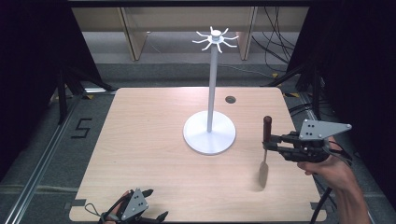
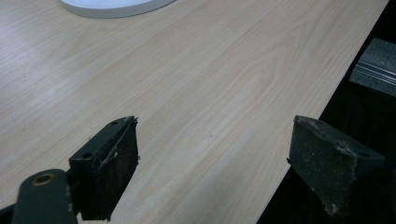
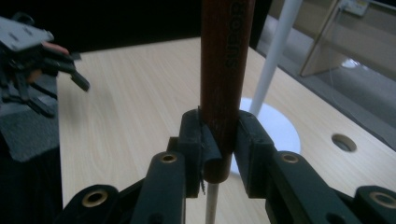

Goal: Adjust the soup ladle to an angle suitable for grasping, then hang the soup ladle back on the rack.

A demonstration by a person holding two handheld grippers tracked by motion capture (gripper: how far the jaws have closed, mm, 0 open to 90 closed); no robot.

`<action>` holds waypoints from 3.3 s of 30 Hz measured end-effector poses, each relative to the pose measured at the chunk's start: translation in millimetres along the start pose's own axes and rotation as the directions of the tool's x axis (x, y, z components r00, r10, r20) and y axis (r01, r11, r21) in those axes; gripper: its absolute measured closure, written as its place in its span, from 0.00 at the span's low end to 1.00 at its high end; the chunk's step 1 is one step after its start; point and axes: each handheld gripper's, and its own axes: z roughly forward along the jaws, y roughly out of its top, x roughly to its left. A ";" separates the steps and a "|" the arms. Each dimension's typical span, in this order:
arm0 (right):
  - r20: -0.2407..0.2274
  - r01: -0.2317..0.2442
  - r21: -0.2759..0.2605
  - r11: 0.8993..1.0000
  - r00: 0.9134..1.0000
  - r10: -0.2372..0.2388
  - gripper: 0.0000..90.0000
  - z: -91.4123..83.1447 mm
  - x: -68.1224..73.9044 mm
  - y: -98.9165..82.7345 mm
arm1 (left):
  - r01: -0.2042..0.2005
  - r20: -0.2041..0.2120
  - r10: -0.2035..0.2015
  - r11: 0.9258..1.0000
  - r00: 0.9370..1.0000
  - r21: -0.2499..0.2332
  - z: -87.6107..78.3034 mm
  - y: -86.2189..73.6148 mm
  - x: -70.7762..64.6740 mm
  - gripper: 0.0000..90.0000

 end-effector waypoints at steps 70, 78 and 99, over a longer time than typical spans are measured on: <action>0.128 -0.141 -0.143 0.980 0.979 0.159 0.83 60.5 -62.3 108.1 | 0.028 -0.014 -0.028 0.999 1.000 -0.022 -4.0 -4.5 -2.1 0.17; 0.146 -0.129 -0.136 0.982 0.978 0.149 0.82 67.5 -68.1 123.1 | 0.026 -0.010 -0.027 0.999 1.000 -0.024 -3.5 -4.6 -1.9 0.17; 0.123 -0.167 -0.115 0.979 0.976 0.181 0.82 79.7 -74.8 130.2 | 0.029 -0.010 -0.029 0.999 1.000 -0.032 -2.9 -4.9 -1.8 0.17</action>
